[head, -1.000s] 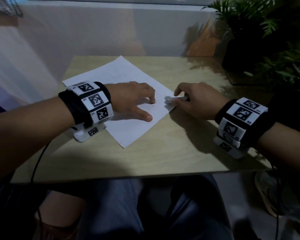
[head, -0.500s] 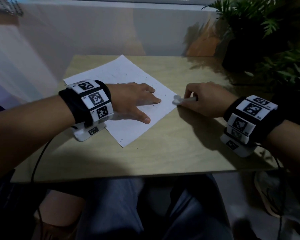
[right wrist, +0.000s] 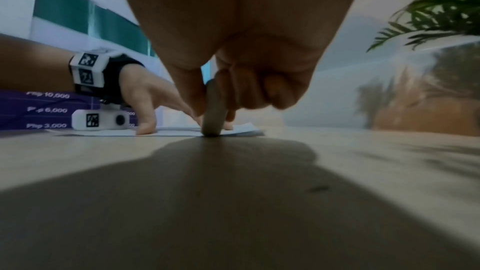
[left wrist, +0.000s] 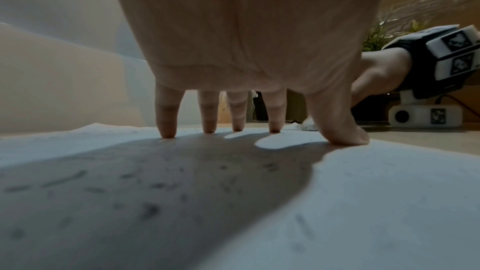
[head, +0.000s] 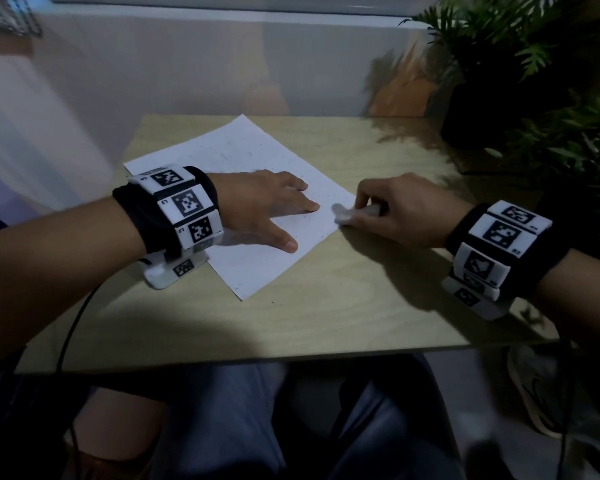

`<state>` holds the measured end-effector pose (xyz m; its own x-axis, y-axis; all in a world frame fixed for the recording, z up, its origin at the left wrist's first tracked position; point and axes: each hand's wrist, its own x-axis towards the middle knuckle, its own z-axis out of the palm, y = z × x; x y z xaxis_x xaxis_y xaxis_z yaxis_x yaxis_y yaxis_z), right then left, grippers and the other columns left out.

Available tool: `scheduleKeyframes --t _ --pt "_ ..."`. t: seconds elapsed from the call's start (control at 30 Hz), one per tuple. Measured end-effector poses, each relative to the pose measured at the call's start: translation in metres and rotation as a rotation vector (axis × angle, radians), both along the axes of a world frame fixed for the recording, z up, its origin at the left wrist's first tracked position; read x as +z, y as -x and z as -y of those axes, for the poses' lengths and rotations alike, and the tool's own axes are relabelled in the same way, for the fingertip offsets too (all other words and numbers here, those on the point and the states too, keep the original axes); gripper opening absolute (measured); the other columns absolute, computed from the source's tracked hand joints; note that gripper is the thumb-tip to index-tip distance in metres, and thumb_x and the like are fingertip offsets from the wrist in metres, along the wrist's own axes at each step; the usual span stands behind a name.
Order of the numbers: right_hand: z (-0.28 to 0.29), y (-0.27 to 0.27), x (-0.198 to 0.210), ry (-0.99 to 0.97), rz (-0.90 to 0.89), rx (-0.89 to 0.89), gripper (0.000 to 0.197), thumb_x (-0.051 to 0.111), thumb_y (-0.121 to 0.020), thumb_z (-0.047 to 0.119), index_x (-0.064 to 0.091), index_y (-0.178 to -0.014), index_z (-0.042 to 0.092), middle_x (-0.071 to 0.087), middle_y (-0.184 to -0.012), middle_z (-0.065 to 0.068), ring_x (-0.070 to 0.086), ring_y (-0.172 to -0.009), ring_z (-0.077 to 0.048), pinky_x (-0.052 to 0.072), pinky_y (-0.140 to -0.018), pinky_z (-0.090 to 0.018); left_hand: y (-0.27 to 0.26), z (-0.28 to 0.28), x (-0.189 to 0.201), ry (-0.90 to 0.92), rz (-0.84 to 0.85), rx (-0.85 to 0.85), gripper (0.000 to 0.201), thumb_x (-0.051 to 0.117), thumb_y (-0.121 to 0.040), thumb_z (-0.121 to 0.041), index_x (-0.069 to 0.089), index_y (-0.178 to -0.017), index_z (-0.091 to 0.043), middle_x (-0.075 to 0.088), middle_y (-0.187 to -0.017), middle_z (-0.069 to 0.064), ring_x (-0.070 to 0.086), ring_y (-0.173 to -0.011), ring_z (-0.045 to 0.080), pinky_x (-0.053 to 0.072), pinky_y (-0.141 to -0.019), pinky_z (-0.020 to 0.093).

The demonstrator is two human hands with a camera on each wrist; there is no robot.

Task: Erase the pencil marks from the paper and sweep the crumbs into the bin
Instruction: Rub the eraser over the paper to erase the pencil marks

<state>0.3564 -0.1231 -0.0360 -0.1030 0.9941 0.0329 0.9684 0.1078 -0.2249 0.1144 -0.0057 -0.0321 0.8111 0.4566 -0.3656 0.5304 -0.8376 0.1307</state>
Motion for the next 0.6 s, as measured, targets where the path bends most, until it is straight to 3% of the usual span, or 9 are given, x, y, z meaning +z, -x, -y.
scheduleKeyframes --t 0.07,0.2,0.3,0.37,0.47,0.6 --pt "0.001 0.0 0.003 0.061 -0.044 -0.014 0.042 0.059 -0.083 0.068 0.063 -0.09 0.026 0.06 -0.075 0.012 0.054 -0.07 -0.013 0.037 -0.064 -0.03 0.0 0.001 0.001 0.006 0.001 0.0 0.081 0.062 -0.089 -0.063 0.024 -0.158 -0.045 0.01 -0.168 -0.01 0.014 -0.152 0.018 0.018 -0.121 0.037" --pt "-0.012 -0.014 0.001 -0.041 0.114 -0.161 0.047 0.051 -0.085 0.072 0.058 -0.087 0.026 0.065 -0.084 -0.001 0.057 -0.078 -0.028 0.048 -0.068 -0.038 0.001 0.002 0.001 0.003 0.0 0.003 0.081 0.061 -0.088 -0.064 0.024 -0.157 -0.045 0.01 -0.168 -0.01 0.015 -0.152 0.018 0.018 -0.121 0.037" --pt "-0.007 0.001 -0.001 -0.019 0.069 -0.015 0.046 0.047 -0.085 0.069 0.058 -0.087 0.024 0.064 -0.079 0.001 0.058 -0.075 -0.028 0.05 -0.069 -0.04 0.0 0.001 0.002 0.004 -0.017 -0.002 0.081 0.062 -0.088 -0.064 0.025 -0.157 -0.045 0.009 -0.168 -0.01 0.014 -0.152 0.019 0.019 -0.123 0.04" --pt "-0.005 0.006 0.0 0.05 0.005 0.06 0.039 0.055 -0.086 0.061 0.061 -0.09 0.023 0.064 -0.078 0.004 0.058 -0.075 -0.024 0.048 -0.069 -0.037 -0.002 0.0 0.002 0.011 -0.024 -0.005 0.08 0.063 -0.087 -0.064 0.025 -0.156 -0.046 0.008 -0.168 -0.01 0.013 -0.152 0.019 0.019 -0.123 0.044" --pt "-0.014 -0.008 0.003 0.05 -0.017 -0.059 0.037 0.062 -0.085 0.062 0.063 -0.088 0.025 0.064 -0.082 0.005 0.059 -0.08 -0.022 0.047 -0.071 -0.035 -0.001 0.0 0.001 0.01 -0.029 -0.017 0.082 0.06 -0.086 -0.068 0.024 -0.157 -0.047 0.008 -0.168 -0.011 0.012 -0.153 0.018 0.02 -0.123 0.045" --pt "-0.018 -0.014 0.0 -0.07 0.095 -0.194 0.03 0.058 -0.089 0.053 0.057 -0.087 0.023 0.063 -0.084 -0.003 0.057 -0.081 -0.03 0.048 -0.068 -0.04 0.001 0.003 0.001 0.006 0.004 -0.008 0.082 0.057 -0.084 -0.073 0.028 -0.156 -0.046 0.012 -0.167 -0.011 0.017 -0.151 0.019 0.023 -0.121 0.046"
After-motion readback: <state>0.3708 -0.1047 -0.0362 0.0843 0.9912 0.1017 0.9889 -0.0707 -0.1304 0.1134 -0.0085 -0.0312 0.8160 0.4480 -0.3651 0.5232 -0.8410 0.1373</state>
